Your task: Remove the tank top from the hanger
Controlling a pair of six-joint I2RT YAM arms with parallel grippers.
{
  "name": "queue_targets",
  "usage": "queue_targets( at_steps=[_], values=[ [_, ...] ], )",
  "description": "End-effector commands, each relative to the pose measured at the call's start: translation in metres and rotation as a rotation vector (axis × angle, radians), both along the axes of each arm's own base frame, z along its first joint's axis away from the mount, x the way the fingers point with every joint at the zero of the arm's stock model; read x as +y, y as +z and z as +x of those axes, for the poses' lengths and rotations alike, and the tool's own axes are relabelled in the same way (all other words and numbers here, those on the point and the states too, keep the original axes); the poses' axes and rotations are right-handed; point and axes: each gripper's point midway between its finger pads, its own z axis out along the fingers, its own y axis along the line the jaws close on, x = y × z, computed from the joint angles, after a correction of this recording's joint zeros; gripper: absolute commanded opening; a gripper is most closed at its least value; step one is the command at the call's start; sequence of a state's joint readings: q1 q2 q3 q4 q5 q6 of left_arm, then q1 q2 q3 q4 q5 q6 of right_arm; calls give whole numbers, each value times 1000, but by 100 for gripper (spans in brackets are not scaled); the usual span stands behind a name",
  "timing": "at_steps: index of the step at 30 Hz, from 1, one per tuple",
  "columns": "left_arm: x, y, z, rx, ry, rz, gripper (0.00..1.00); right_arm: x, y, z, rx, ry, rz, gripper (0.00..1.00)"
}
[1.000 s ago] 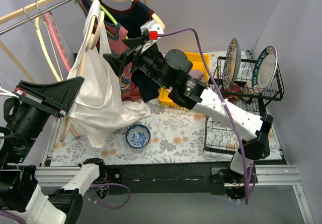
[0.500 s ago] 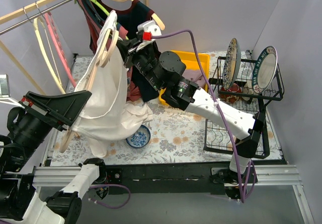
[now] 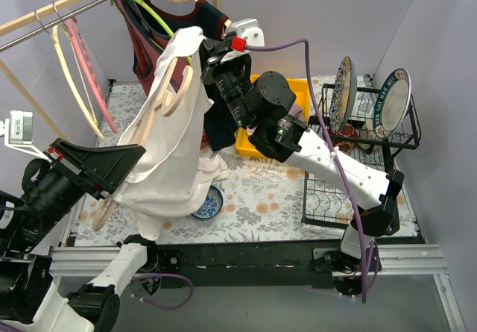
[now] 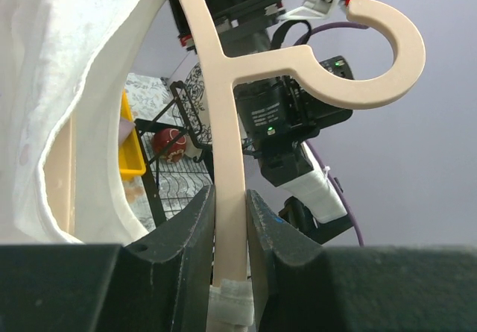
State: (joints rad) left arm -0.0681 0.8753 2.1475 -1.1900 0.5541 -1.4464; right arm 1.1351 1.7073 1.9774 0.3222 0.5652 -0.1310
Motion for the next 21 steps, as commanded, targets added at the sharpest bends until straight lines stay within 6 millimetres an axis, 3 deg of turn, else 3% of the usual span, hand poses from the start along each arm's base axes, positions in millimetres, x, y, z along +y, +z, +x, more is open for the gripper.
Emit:
queue_targets(
  at_steps=[1, 8, 11, 21],
  values=[
    [-4, -3, -6, -4, -44, 34, 0, -67, 73, -8, -81, -101, 208, 1],
    [-15, 1, -12, -11, -136, 26, 0, -70, 79, 17, -70, -142, 149, 1],
    [-19, 2, -16, -16, -168, 18, 0, -67, 70, 29, -48, -139, 119, 1],
    [-31, 18, -31, -91, -287, -24, 0, -40, 33, 41, 9, -57, 31, 1]
  ],
)
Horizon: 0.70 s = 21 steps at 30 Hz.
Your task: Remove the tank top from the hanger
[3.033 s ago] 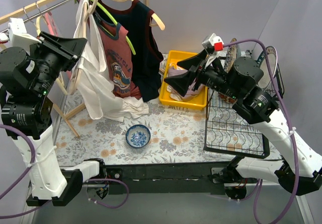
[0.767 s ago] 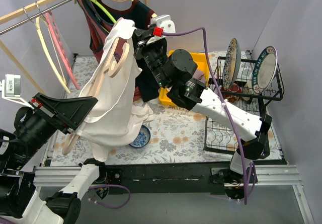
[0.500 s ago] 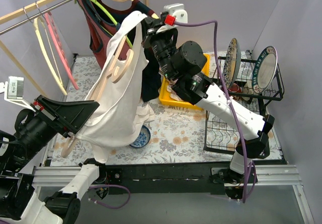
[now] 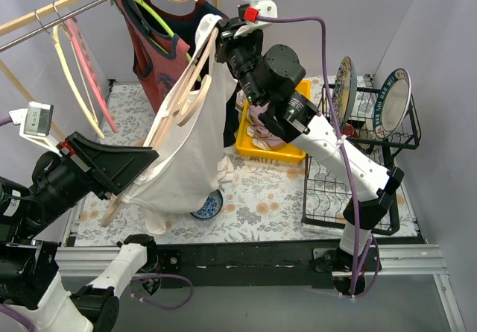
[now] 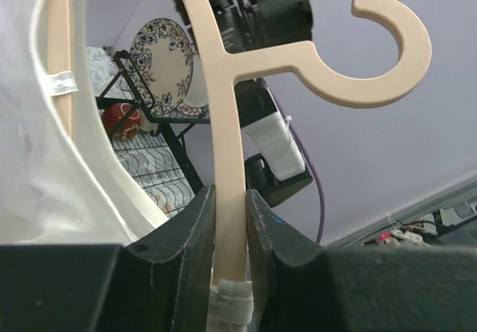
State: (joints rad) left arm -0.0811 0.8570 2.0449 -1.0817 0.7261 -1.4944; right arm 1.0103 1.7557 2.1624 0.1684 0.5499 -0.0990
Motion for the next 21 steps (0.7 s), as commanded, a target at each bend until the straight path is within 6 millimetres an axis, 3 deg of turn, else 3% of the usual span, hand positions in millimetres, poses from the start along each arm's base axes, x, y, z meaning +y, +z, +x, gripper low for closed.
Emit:
queue_targets(
  at_steps=[1, 5, 11, 13, 14, 15, 17, 19, 21],
  values=[
    [-9, 21, -24, -100, -103, -20, 0, -2, 7, 0, 1, 37, 14, 1],
    [-8, 23, -24, -109, -98, -14, 0, -4, -7, 11, 50, 39, 3, 1],
    [-5, 24, -13, -116, -53, -36, 0, -7, -14, -4, 59, 125, 8, 1],
    [-2, 28, -9, -140, -24, -47, 0, -6, -17, -19, 60, 196, 7, 1],
    [2, 30, -3, -146, 11, -59, 0, -15, -8, -31, 43, 225, 23, 1],
    [4, 36, 0, -183, 31, -66, 0, -8, -25, -35, 60, 263, 2, 1],
    [9, 35, 13, -196, 78, -74, 0, -8, -21, -63, 48, 399, 35, 1],
    [17, 44, 25, -245, 150, -98, 0, 8, -35, -87, 44, 543, 21, 1],
    [28, 49, 46, -248, 242, -102, 0, 12, -36, -107, 33, 625, 2, 1]
  ],
)
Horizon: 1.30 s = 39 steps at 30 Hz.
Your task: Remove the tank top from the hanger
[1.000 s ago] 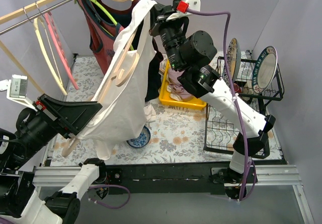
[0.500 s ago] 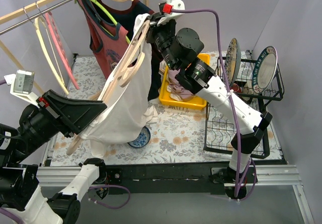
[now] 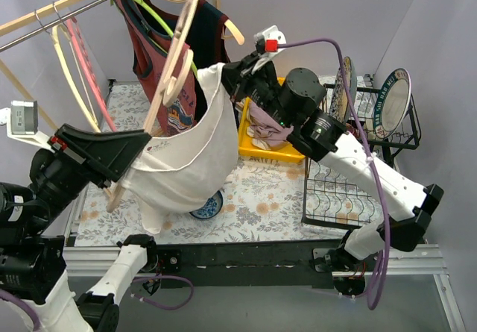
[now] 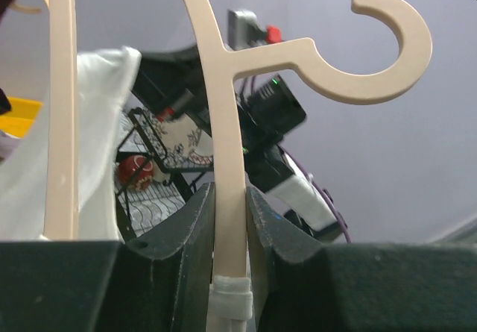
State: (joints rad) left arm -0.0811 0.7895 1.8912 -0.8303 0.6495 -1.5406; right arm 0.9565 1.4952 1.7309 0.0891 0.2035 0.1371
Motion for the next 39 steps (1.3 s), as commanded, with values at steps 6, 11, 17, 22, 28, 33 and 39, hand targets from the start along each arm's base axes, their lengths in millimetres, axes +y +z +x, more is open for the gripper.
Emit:
queue_targets(
  at_steps=[6, 11, 17, 22, 28, 33, 39],
  values=[
    [58, 51, 61, -129, 414, -111, 0, 8, 32, -125, -140, 512, 78, 1],
    [82, 50, 78, -192, 540, -240, 0, 3, 18, -165, -193, 675, -2, 1],
    [99, 47, 108, -190, 665, -183, 0, -16, -15, -197, -283, 799, -163, 1],
    [111, 53, 112, -209, 743, -141, 0, -24, -43, -210, -257, 868, -266, 1],
    [124, 59, 120, -217, 832, -108, 0, -52, -14, -184, -283, 612, -204, 1],
    [125, 69, 117, -218, 835, -100, 0, -80, 65, -184, -416, 483, -15, 1],
    [90, 85, 92, -203, 625, -106, 0, -100, 149, -208, -573, 510, 183, 1]
  ],
)
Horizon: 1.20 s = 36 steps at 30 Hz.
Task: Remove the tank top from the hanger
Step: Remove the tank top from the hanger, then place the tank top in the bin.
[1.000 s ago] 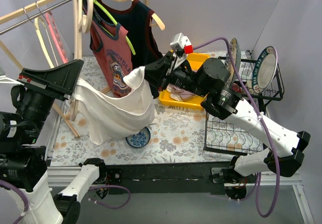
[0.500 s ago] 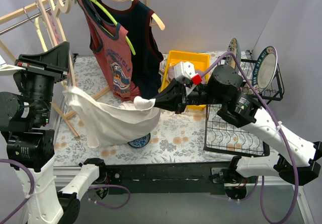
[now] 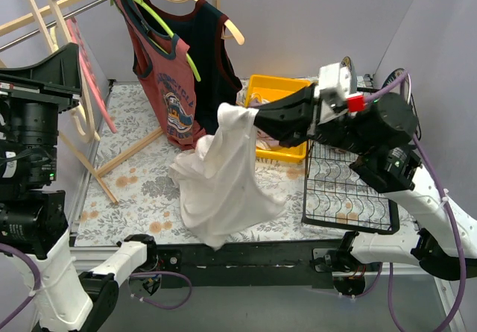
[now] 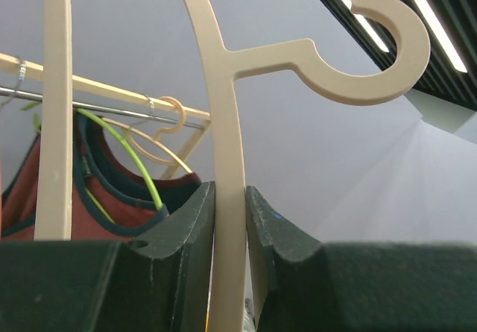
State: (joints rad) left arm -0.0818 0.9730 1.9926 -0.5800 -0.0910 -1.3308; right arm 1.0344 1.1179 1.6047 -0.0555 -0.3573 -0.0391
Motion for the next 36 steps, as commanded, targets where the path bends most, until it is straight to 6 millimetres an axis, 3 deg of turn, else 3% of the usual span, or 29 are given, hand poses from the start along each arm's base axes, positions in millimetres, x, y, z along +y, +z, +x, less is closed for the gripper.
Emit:
queue_targets(
  at_steps=[1, 6, 12, 15, 16, 17, 18, 24, 27, 29, 32, 36],
  values=[
    [-27, 6, -23, 11, -161, 20, 0, -38, 107, -26, -140, 30, 321, 1],
    [-40, 6, -51, 7, -254, 17, 0, -68, 154, -35, -304, -37, 505, 1],
    [-52, 5, -81, -20, -347, 16, 0, -82, 189, 14, -444, -397, 547, 1],
    [-54, 4, -87, -21, -363, 26, 0, -93, 212, 28, -505, -532, 584, 1],
    [-55, 3, -88, -19, -365, 29, 0, -85, 213, 33, -512, -541, 581, 1],
    [-55, 1, -86, -14, -362, 32, 0, -97, 226, 27, -542, -558, 624, 1],
    [-55, 0, -87, -14, -360, 34, 0, -97, 230, 25, -554, -554, 639, 1],
    [-51, -6, -83, 5, -330, 41, 0, -81, 232, 23, -586, -505, 680, 1],
    [-54, -8, -82, 9, -352, 36, 0, -83, 236, 33, -614, -586, 698, 1],
    [-58, -8, -85, 8, -381, 29, 0, -82, 233, 51, -683, -724, 658, 1],
    [-61, -5, -92, -5, -408, 29, 0, -93, 226, 96, -741, -983, 595, 1],
    [-61, 0, -101, -27, -411, 23, 0, -106, 209, 149, -780, -1103, 538, 1]
  ],
)
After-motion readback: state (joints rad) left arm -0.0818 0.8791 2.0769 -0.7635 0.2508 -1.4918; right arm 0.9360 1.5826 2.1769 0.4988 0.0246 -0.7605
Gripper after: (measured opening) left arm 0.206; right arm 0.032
